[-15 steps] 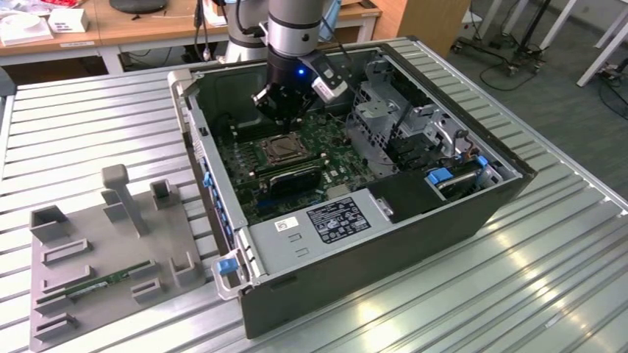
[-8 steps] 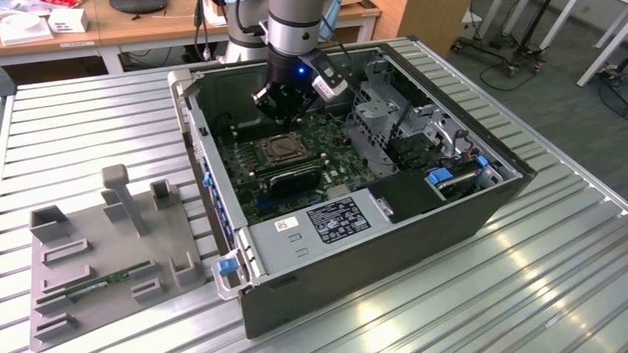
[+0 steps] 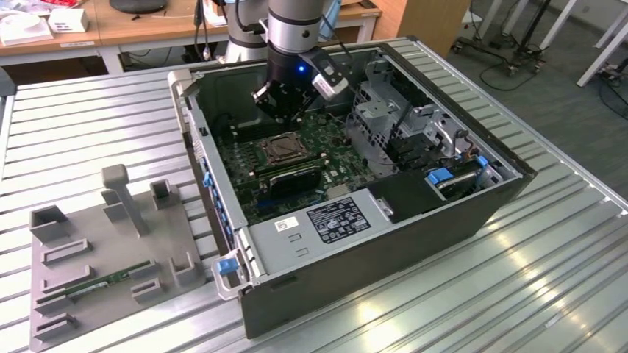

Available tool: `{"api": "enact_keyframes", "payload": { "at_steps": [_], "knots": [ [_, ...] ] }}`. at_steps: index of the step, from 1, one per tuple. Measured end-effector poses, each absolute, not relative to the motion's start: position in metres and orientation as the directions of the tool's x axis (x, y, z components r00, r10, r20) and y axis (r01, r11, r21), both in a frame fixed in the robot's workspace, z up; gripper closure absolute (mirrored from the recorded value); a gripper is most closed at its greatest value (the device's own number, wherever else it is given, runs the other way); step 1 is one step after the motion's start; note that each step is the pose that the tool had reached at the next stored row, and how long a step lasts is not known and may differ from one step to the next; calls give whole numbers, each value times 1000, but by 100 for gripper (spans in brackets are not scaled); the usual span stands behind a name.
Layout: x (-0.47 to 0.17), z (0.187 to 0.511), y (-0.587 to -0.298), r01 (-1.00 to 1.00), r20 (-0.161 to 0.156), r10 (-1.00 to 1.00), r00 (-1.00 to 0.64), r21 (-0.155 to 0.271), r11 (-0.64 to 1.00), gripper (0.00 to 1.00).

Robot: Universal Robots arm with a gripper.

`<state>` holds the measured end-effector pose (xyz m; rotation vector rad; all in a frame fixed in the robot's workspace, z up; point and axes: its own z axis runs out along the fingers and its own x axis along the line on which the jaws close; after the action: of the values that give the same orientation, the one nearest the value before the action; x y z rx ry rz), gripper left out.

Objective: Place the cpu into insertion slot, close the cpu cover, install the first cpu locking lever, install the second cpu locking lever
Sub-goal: 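Install the second cpu locking lever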

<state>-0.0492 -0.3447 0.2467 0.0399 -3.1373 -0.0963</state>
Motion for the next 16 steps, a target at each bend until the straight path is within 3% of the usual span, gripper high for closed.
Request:
{"api": "enact_keyframes", "payload": {
  "at_steps": [16],
  "knots": [
    [-49,251,-345,-25,2,-26,-1000,64,998,89]
  ]
}}
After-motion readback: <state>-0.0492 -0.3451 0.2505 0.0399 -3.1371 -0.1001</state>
